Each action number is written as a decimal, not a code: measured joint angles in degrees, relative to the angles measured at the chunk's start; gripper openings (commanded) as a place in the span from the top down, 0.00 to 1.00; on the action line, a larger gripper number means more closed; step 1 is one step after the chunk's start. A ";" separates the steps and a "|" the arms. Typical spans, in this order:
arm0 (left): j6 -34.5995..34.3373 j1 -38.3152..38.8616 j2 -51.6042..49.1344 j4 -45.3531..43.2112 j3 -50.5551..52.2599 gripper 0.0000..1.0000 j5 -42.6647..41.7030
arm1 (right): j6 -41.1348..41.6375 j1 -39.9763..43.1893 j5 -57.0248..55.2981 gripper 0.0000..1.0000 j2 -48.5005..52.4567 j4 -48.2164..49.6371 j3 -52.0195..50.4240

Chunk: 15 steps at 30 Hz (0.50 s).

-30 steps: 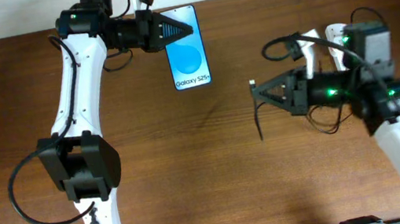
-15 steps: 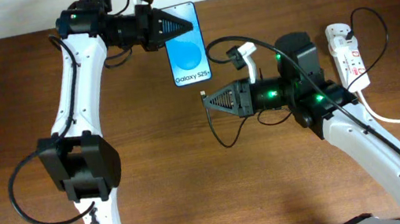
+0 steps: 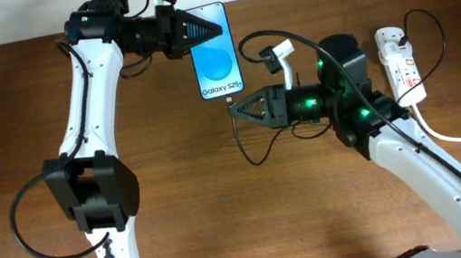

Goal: Plug charger to phone and switch on socket
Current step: 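Push the connector into the phone port held by the left gripper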

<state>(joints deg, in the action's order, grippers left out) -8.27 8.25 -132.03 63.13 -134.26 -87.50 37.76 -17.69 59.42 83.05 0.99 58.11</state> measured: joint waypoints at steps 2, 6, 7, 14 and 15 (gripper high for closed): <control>0.02 0.11 0.00 0.00 0.00 1.00 0.00 | 0.20 -0.35 0.00 0.96 0.17 0.24 0.00; 0.00 0.66 0.00 0.00 0.00 1.00 0.00 | 0.63 -0.35 0.00 0.96 0.17 0.37 0.00; 0.02 0.92 0.00 0.00 0.00 1.00 0.00 | 0.79 -0.35 0.00 0.96 0.17 0.37 0.00; 0.00 1.01 0.00 0.00 0.00 1.00 0.00 | 0.81 -0.35 -0.02 0.96 0.17 0.37 0.00; 0.00 1.01 0.00 0.00 0.00 1.00 0.00 | 0.83 -0.35 0.00 0.96 0.17 0.37 0.00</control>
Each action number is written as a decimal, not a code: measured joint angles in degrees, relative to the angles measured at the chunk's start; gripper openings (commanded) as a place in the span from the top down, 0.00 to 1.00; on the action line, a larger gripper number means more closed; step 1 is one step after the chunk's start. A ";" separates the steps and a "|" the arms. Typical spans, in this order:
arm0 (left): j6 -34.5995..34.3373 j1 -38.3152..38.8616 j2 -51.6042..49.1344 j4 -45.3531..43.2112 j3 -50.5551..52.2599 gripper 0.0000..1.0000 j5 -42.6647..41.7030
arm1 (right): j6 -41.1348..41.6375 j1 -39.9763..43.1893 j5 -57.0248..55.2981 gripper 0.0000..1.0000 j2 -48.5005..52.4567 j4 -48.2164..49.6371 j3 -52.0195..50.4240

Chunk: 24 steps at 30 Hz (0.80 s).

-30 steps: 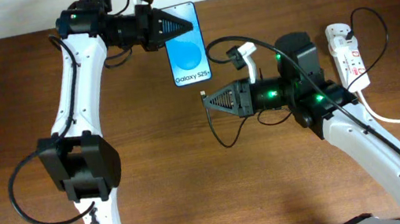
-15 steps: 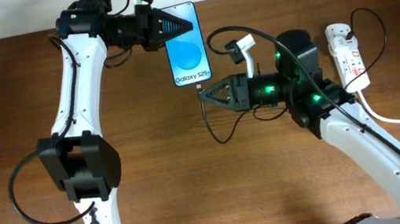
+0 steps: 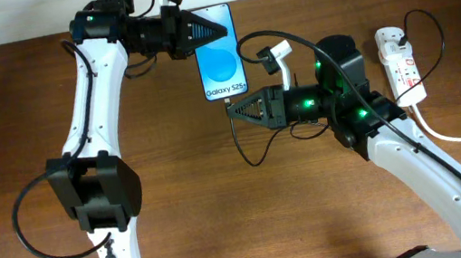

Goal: Plug charger to phone and switch on socket
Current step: 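Push the connector into the phone port held by the left gripper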

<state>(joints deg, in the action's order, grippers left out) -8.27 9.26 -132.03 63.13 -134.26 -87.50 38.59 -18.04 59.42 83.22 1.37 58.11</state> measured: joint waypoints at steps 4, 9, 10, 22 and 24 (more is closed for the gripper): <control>0.00 0.00 0.00 -0.02 0.00 1.00 0.00 | 0.00 0.00 -0.35 0.96 0.00 -0.28 0.00; 0.00 0.00 0.00 0.00 0.00 1.00 0.02 | -0.04 0.00 -0.85 0.96 0.00 -0.42 0.00; 0.00 0.00 0.00 -0.02 0.00 1.00 0.02 | -0.02 0.00 -0.92 0.96 0.00 -0.42 0.00; -0.17 -0.07 0.00 -0.22 0.00 1.00 0.02 | -0.04 1.18 -0.42 0.96 0.00 -0.70 -0.02; -0.17 -0.07 0.00 -0.22 0.00 1.00 0.02 | -0.02 1.18 -0.42 0.96 0.00 -0.68 -0.02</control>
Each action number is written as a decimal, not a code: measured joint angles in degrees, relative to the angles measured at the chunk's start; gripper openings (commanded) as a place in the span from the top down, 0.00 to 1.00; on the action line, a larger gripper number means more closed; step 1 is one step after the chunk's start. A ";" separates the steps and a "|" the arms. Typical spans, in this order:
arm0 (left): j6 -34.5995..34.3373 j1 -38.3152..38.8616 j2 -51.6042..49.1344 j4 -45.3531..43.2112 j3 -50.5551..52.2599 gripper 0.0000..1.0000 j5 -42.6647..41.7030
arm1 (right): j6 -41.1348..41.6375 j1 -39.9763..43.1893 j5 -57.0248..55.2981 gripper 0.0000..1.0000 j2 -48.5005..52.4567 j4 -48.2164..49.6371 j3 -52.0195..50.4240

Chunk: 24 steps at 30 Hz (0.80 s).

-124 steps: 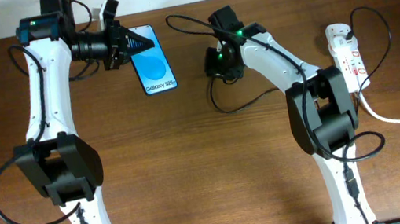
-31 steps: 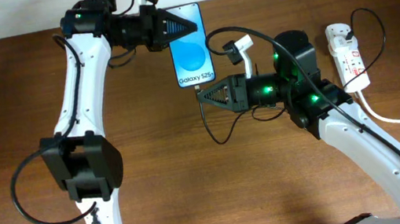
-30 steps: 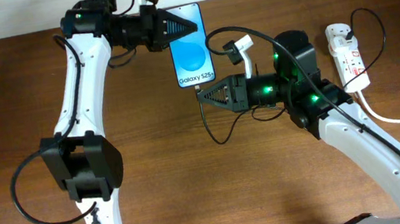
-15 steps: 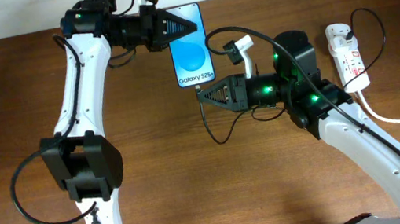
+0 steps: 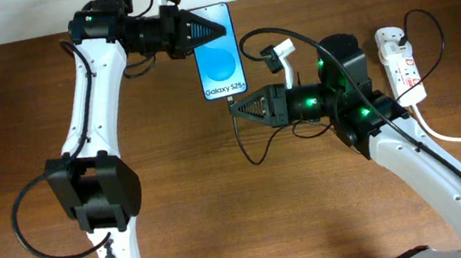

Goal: Plug charger to phone and switch on socket
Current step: 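Push the connector into the phone port held by the left gripper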

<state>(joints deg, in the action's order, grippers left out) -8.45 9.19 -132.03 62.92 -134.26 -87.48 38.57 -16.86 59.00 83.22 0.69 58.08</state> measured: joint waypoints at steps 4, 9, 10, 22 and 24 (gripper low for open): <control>-0.02 0.07 0.00 -0.02 0.00 1.00 0.00 | 0.02 0.00 0.04 0.96 0.00 0.04 0.00; -0.02 0.79 0.00 -0.22 0.00 1.00 0.02 | 0.00 0.00 0.92 0.96 0.00 0.04 -0.04; -0.02 0.90 0.00 -0.22 0.00 1.00 0.02 | 0.02 0.00 1.07 0.96 0.00 0.07 -0.04; -0.55 1.03 0.00 -0.22 0.00 1.00 0.00 | 0.02 0.02 1.99 0.96 0.00 1.09 -0.15; -0.66 1.01 0.00 -0.20 0.00 1.00 0.02 | 0.00 0.02 1.99 0.96 0.00 1.09 -0.15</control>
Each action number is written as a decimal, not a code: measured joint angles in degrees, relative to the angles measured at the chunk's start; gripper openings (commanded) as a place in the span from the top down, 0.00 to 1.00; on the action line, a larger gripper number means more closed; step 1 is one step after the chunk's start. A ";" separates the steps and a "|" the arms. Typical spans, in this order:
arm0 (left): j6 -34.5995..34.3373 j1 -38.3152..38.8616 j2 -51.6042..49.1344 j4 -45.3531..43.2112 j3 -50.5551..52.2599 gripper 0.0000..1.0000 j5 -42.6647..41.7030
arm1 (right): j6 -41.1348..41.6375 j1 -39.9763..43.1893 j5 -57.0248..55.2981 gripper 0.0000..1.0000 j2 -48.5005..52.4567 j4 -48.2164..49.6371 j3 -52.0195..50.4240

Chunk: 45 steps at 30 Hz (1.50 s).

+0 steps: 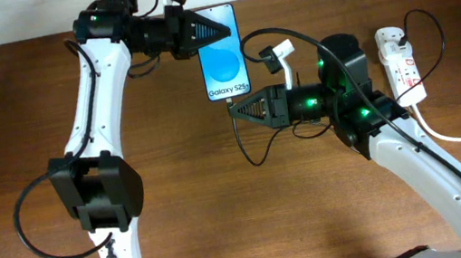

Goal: Plug charger to phone and switch on socket
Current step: 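Push the connector into the phone port held by the left gripper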

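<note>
The phone (222, 57), blue screen up and reading "Galaxy S25+", lies at the back middle of the table. My left gripper (221, 30) reaches in from the left with its tapered fingers closed over the phone's upper left edge. Just below the phone's bottom edge, my right gripper (237, 110) is shut on the black charger plug (230, 104), which points up at the phone. Whether the plug touches the port cannot be told. The black cable (252, 149) loops down from the plug. The white power strip (401, 62) lies at the far right.
The cable also arcs over the right arm near its wrist camera (277, 53) and runs to the power strip, where another loop (421, 23) rises. A white lead leaves the strip toward the right edge. The brown table (12, 134) stretches to the left.
The left gripper and the phone have shifted slightly to the right together. The right gripper with the plug stays just under the phone's bottom edge.
At first the left gripper held the phone further left, and the right gripper held the plug below its bottom right corner. Over the following moments phone and left gripper stood further right each time. Now the phone's bottom edge lies above the plug.
</note>
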<state>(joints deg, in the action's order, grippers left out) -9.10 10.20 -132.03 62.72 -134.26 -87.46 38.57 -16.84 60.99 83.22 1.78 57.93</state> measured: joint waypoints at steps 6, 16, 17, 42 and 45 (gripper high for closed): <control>-1.07 -0.39 0.00 0.02 0.00 1.00 0.02 | 0.00 0.20 -0.04 0.96 0.00 0.24 0.00; -2.34 -1.11 0.00 0.07 0.00 1.00 0.02 | 0.02 0.48 -0.24 0.96 0.00 0.52 0.00; -2.34 -1.11 0.00 0.07 0.00 1.00 0.02 | 0.00 0.48 -0.24 0.96 0.00 0.59 0.00; -2.73 -0.13 0.00 -2.03 0.00 1.00 -0.17 | 0.02 0.48 0.02 0.96 0.00 0.83 0.00; -2.73 -0.13 0.00 -2.05 0.00 1.00 -0.17 | 0.00 0.48 0.00 0.96 0.11 0.83 0.00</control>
<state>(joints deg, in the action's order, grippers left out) -11.84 10.07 -132.03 60.66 -134.26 -87.64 38.57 -16.36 60.99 83.33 2.61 57.93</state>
